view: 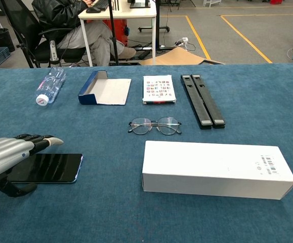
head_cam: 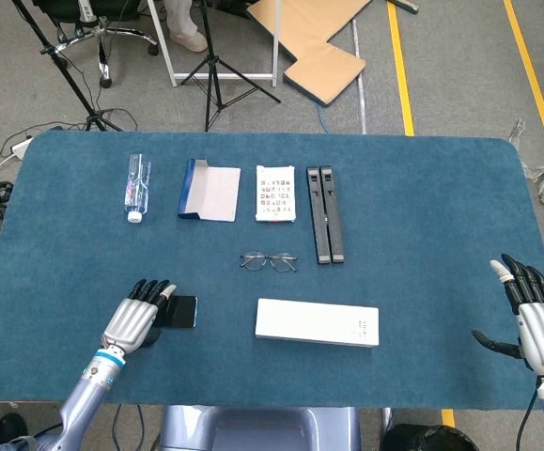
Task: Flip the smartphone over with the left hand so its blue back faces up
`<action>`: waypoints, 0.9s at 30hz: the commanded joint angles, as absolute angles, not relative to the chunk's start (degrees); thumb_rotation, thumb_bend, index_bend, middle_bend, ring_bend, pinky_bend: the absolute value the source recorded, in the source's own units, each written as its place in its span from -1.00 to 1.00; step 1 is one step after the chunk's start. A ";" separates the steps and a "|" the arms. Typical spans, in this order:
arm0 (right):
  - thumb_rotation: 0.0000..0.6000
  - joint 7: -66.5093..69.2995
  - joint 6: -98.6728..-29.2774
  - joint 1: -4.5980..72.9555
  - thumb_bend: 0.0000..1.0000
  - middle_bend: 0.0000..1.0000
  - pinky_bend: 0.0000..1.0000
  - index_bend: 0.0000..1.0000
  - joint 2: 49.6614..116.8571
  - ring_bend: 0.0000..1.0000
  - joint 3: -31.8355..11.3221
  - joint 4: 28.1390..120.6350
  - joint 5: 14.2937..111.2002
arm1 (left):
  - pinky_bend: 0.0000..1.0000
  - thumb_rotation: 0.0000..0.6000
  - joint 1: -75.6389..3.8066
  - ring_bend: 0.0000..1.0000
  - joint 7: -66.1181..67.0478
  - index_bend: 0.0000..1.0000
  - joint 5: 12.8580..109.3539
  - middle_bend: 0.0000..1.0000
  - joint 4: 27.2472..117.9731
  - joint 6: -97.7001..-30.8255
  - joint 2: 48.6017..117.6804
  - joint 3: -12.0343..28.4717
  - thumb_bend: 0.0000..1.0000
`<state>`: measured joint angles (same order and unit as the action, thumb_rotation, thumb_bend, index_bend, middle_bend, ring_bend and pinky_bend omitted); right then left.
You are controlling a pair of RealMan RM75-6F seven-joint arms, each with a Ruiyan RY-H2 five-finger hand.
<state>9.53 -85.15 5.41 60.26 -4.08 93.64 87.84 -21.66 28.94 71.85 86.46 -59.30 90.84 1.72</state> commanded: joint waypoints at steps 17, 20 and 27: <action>1.00 10.17 -84.74 5.53 -1.00 -1.00 -1.00 -0.91 60.34 -1.00 -4.19 93.27 87.35 | -1.00 1.00 -24.55 -1.00 28.87 -1.00 68.12 -1.00 83.84 -55.82 92.25 1.34 -0.15; 1.00 10.29 -84.65 5.58 -1.00 -1.00 -1.00 -0.91 60.36 -1.00 -4.18 93.18 87.37 | -1.00 1.00 -24.91 -1.00 28.36 -1.00 68.44 -1.00 83.49 -55.86 92.36 1.17 -0.12; 1.00 10.56 -84.71 5.59 -1.00 -1.00 -1.00 -0.90 60.44 -1.00 -4.19 93.03 87.45 | -0.91 1.00 -25.16 -0.92 28.29 -0.97 68.51 -0.96 84.23 -55.68 91.55 0.29 0.18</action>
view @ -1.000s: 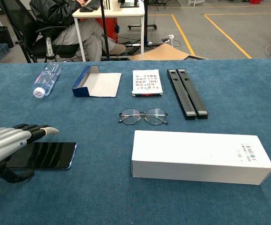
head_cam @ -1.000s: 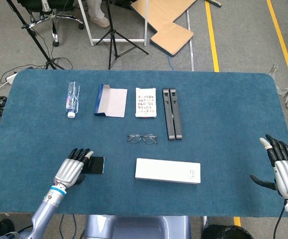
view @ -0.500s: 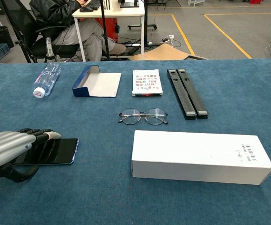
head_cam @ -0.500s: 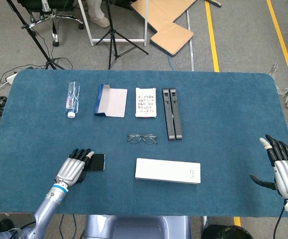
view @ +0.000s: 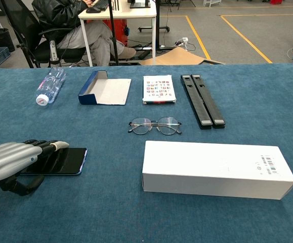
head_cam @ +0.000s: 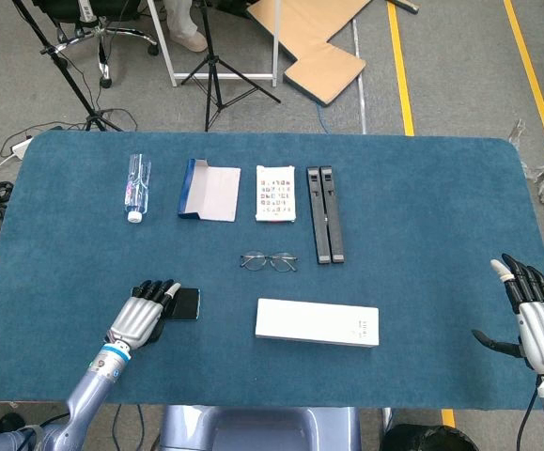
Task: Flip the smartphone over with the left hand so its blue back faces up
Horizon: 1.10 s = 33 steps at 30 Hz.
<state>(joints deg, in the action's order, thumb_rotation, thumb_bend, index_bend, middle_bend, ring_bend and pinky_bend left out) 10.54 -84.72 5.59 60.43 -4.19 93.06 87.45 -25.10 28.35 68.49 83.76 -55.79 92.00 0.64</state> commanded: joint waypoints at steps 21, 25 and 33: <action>1.00 10.66 -84.67 5.67 -1.00 -1.00 -1.00 -0.87 60.54 -1.00 -4.10 93.00 87.63 | -0.91 1.00 -31.88 -0.88 31.21 -0.93 50.37 -0.93 105.96 -45.61 76.20 0.18 0.63; 1.00 10.69 -84.48 5.73 -1.00 -1.00 -1.00 -0.87 60.63 -1.00 -4.13 92.88 87.46 | -0.89 1.00 -35.54 -0.80 26.71 -0.92 44.97 -0.86 106.42 -40.00 73.74 2.09 0.63; 1.00 10.19 -84.29 5.80 -1.00 -1.00 -1.00 -0.87 60.83 -1.00 -4.09 92.79 87.35 | -0.86 1.00 -42.08 -0.77 22.92 -0.88 37.12 -0.79 103.61 -35.18 73.11 3.27 0.72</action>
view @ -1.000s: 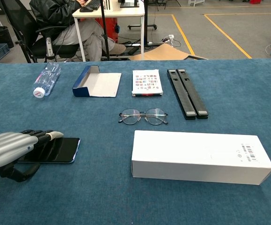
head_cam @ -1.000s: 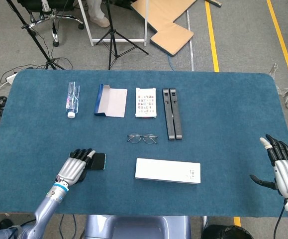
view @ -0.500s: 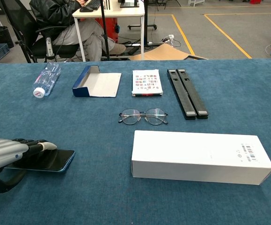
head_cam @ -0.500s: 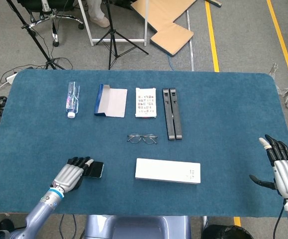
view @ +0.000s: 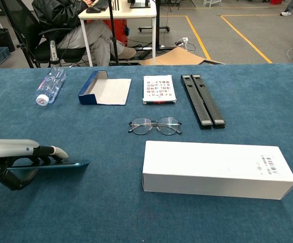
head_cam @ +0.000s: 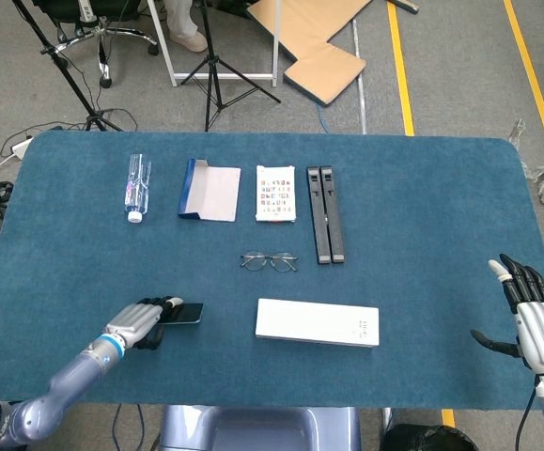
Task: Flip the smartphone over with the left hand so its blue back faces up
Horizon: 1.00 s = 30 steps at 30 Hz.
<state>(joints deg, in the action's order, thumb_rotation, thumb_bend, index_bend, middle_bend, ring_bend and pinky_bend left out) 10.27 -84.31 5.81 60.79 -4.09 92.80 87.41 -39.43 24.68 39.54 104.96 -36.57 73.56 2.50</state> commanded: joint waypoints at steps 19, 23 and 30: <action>1.00 9.91 -83.18 6.21 -1.00 -1.00 -1.00 -0.86 61.25 -1.00 -4.16 92.36 86.57 | -1.00 1.00 -47.80 -1.00 21.32 -0.93 35.80 -1.00 86.85 -46.78 82.57 3.40 0.72; 1.00 9.94 -82.96 6.28 -1.00 -1.00 -1.00 -0.86 61.29 -1.00 -4.20 92.35 86.33 | -1.00 1.00 -46.79 -1.00 19.55 -0.93 39.32 -1.00 85.34 -47.81 83.31 3.73 0.71; 1.00 9.97 -82.92 6.30 -1.00 -1.00 -1.00 -0.86 61.30 -1.00 -4.12 92.39 86.44 | -1.00 1.00 -44.56 -1.00 16.33 -0.98 45.73 -1.00 85.07 -51.10 82.44 4.41 0.69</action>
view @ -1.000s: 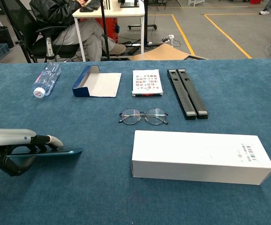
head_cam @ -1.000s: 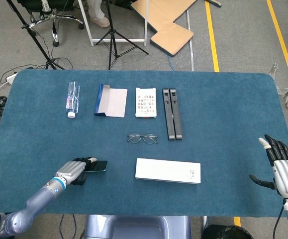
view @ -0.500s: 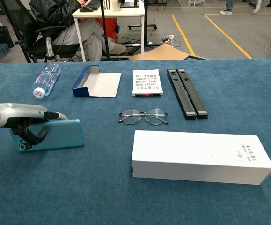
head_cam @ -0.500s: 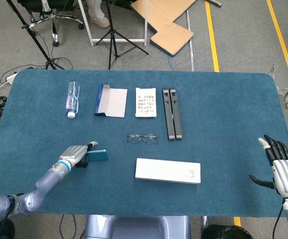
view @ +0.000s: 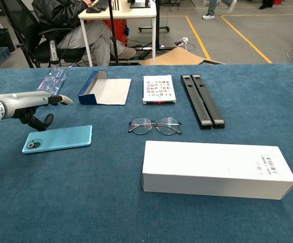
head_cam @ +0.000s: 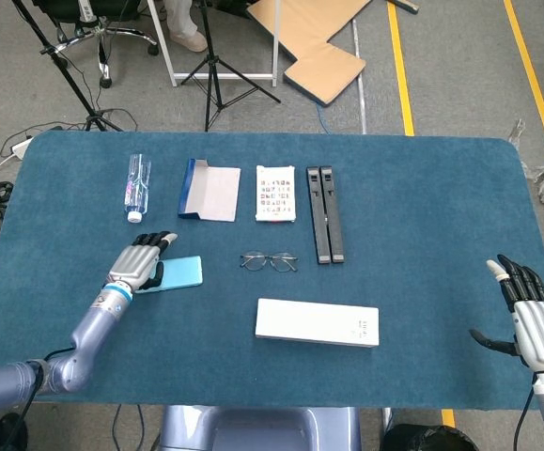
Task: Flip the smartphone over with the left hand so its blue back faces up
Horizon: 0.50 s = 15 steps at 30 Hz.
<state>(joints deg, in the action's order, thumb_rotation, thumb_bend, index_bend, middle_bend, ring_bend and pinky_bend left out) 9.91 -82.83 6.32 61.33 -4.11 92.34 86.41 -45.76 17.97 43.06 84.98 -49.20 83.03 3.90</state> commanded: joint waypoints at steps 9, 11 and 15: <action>1.00 10.55 -83.74 6.02 -1.00 -1.00 -1.00 -0.86 60.90 -1.00 -4.15 92.84 86.91 | -1.00 1.00 -38.51 -1.00 10.90 -1.00 60.89 -1.00 89.24 -63.13 76.28 4.42 -0.12; 1.00 10.68 -84.11 5.89 -1.00 -1.00 -1.00 -0.86 60.74 -1.00 -4.15 93.04 87.15 | -1.00 1.00 -36.40 -1.00 11.99 -1.00 63.19 -1.00 90.39 -67.61 74.01 4.07 -0.56; 1.00 10.96 -84.74 5.67 -1.00 -1.00 -1.00 -0.86 60.45 -1.00 -4.12 93.44 87.57 | -1.00 1.00 -31.94 -1.00 14.82 -1.00 64.75 -1.00 94.59 -74.06 69.52 3.00 -0.88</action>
<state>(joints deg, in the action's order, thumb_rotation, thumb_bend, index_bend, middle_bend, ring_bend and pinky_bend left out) 10.93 -84.71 5.70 60.47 -4.13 93.42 87.54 -35.37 13.39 62.79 91.35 -70.12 73.03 3.86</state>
